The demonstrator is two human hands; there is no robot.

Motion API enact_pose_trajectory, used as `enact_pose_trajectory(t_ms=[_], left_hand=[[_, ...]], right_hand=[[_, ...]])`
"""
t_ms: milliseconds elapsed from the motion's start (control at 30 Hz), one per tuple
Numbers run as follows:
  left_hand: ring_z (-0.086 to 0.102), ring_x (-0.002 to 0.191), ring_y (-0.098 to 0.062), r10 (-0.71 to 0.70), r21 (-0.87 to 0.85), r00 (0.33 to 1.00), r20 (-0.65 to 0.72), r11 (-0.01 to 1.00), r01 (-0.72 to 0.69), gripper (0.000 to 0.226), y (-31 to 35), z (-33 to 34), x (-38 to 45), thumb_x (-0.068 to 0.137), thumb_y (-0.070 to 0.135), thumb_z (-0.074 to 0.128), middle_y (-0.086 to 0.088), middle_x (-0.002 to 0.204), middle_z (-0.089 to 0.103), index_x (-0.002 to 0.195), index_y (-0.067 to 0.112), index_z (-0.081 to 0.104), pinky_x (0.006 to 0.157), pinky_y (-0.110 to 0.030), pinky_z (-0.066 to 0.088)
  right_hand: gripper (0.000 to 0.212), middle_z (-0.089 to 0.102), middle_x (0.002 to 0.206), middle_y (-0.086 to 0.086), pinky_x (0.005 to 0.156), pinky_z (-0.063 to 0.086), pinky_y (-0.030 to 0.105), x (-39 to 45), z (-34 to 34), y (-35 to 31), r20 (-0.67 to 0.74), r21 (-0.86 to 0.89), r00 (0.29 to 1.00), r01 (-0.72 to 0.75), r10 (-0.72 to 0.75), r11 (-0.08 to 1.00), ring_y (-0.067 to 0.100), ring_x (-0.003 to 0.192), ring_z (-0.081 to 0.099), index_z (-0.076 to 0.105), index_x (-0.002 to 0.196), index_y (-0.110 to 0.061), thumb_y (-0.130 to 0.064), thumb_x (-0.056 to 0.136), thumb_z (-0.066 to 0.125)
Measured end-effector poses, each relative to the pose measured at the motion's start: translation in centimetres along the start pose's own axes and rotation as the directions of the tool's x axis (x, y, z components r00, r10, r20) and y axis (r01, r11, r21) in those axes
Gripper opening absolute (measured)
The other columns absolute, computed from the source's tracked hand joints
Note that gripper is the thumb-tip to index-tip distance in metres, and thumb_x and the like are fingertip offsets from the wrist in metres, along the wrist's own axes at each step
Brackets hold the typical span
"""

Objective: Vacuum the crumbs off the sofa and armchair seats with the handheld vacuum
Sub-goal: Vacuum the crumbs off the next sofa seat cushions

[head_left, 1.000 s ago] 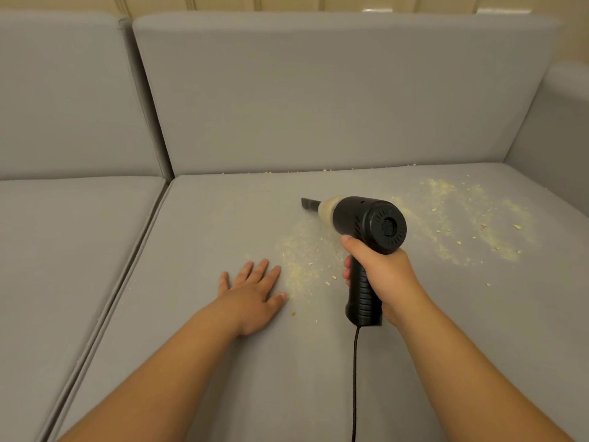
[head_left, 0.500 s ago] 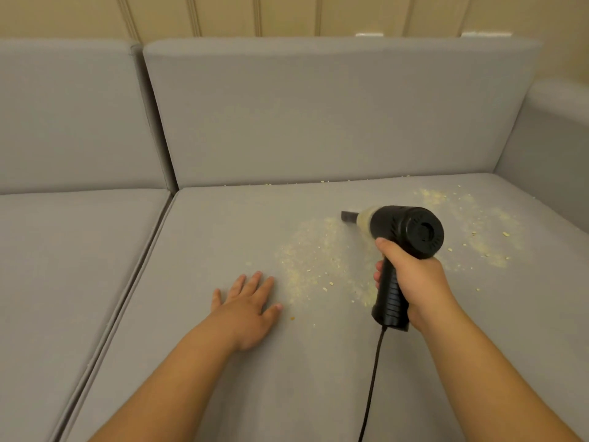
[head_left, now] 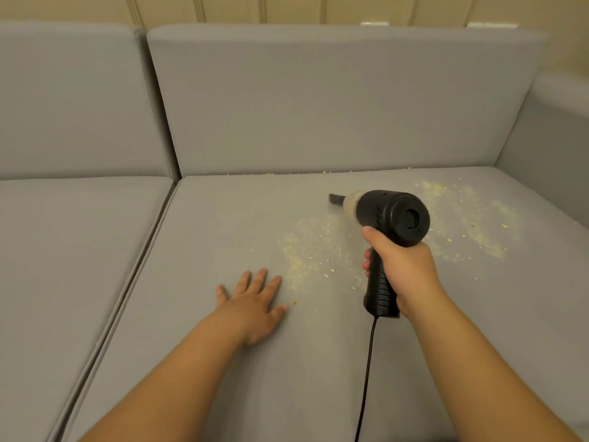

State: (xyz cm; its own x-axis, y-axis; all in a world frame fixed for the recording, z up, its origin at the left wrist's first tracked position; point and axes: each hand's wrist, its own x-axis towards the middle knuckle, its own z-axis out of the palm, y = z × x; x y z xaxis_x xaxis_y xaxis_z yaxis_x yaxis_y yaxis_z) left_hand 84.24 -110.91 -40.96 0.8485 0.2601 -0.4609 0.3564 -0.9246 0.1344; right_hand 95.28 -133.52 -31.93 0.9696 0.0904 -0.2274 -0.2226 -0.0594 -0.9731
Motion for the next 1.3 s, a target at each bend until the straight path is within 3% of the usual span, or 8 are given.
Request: enact_pose_trajectory(t_ms=[133, 367, 600, 700, 867, 1133, 1300], left_hand=[[-0.019, 0.157, -0.019, -0.004, -0.016, 1.000, -0.011, 1.000, 0.004, 0.070, -0.2, 0.2, 0.5, 0.102, 0.069, 0.018, 0.013, 0.170, -0.021, 0.162, 0.044, -0.010, 0.122, -0.065, -0.006], [-0.018, 0.157, -0.018, 0.003, -0.025, 1.000, -0.012, 1.000, -0.003, 0.069, -0.6, 0.3, 0.9, 0.103, 0.068, 0.018, 0.015, 0.170, -0.019, 0.162, 0.045, -0.008, 0.122, -0.064, -0.008], [-0.017, 0.158, -0.018, -0.002, -0.017, 1.000, -0.016, 1.000, 0.001, 0.069, -0.8, 0.5, 0.9, 0.103, 0.068, 0.018, 0.014, 0.170, -0.019, 0.162, 0.044, -0.008, 0.123, -0.063, -0.008], [-0.017, 0.158, -0.018, 0.003, -0.005, 1.000, -0.029, 1.000, -0.003, 0.070, -0.9, 0.6, 0.9, 0.103, 0.068, 0.017, 0.014, 0.170, -0.020, 0.162, 0.044, -0.009, 0.123, -0.063, -0.007], [-0.018, 0.157, -0.017, 0.010, -0.022, 1.000, -0.026, 1.000, -0.010, 0.069, -1.0, 1.0, 0.4, 0.103, 0.068, 0.017, 0.014, 0.170, -0.020, 0.162, 0.045, -0.010, 0.123, -0.060, -0.010], [-0.018, 0.157, -0.019, 0.016, -0.031, 1.000, -0.025, 0.999, -0.017, 0.069, -0.5, 0.8, 0.5, 0.103, 0.068, 0.017, 0.013, 0.170, -0.019, 0.162, 0.045, -0.009, 0.123, -0.061, -0.011], [-0.017, 0.158, -0.018, 0.017, -0.048, 0.999, -0.036, 0.999, -0.019, 0.069, -0.7, 0.8, 0.9, 0.103, 0.068, 0.017, 0.014, 0.170, -0.018, 0.162, 0.045, -0.008, 0.123, -0.060, -0.011]], right_hand=[[0.020, 0.072, 0.081, 0.011, 0.079, 0.063, 0.044, 0.3, -0.2, -0.2, -0.035, 0.016, 0.998, -0.048, 0.048, 0.999, 0.022, 0.065, 0.069, 0.072, 0.097, -0.012, -0.027, 0.090, 0.083], [0.029, 0.073, 0.080, 0.012, 0.065, 0.063, 0.036, -0.2, 0.9, -0.3, 0.159, 0.007, 0.982, -0.099, 0.097, 0.995, 0.022, 0.065, 0.070, 0.073, 0.107, -0.007, -0.030, 0.091, 0.082], [0.021, 0.073, 0.082, 0.013, 0.081, 0.064, 0.047, -0.3, -1.6, -0.6, -0.001, -0.033, 0.999, -0.036, 0.036, 0.999, 0.025, 0.070, 0.071, 0.071, 0.099, -0.014, -0.029, 0.091, 0.082], [0.029, 0.073, 0.081, 0.013, 0.076, 0.064, 0.045, -0.3, -2.6, -1.0, 0.073, -0.033, 0.994, -0.085, 0.087, 0.996, 0.024, 0.067, 0.070, 0.071, 0.106, -0.008, -0.030, 0.091, 0.082], [0.029, 0.070, 0.075, 0.011, 0.064, 0.061, 0.036, -1.6, -2.6, -0.5, 0.253, -0.027, 0.952, -0.170, 0.171, 0.985, 0.022, 0.063, 0.067, 0.072, 0.103, -0.005, -0.031, 0.092, 0.079], [0.026, 0.073, 0.080, 0.011, 0.077, 0.064, 0.044, -1.9, -2.8, -0.9, -0.039, 0.012, 0.998, -0.039, 0.040, 0.999, 0.024, 0.069, 0.070, 0.073, 0.101, -0.012, -0.031, 0.089, 0.084], [0.030, 0.072, 0.082, 0.012, 0.072, 0.063, 0.041, -1.3, -2.7, -0.5, 0.009, 0.014, 0.996, -0.087, 0.087, 0.996, 0.022, 0.066, 0.069, 0.072, 0.107, -0.009, -0.031, 0.089, 0.083]])
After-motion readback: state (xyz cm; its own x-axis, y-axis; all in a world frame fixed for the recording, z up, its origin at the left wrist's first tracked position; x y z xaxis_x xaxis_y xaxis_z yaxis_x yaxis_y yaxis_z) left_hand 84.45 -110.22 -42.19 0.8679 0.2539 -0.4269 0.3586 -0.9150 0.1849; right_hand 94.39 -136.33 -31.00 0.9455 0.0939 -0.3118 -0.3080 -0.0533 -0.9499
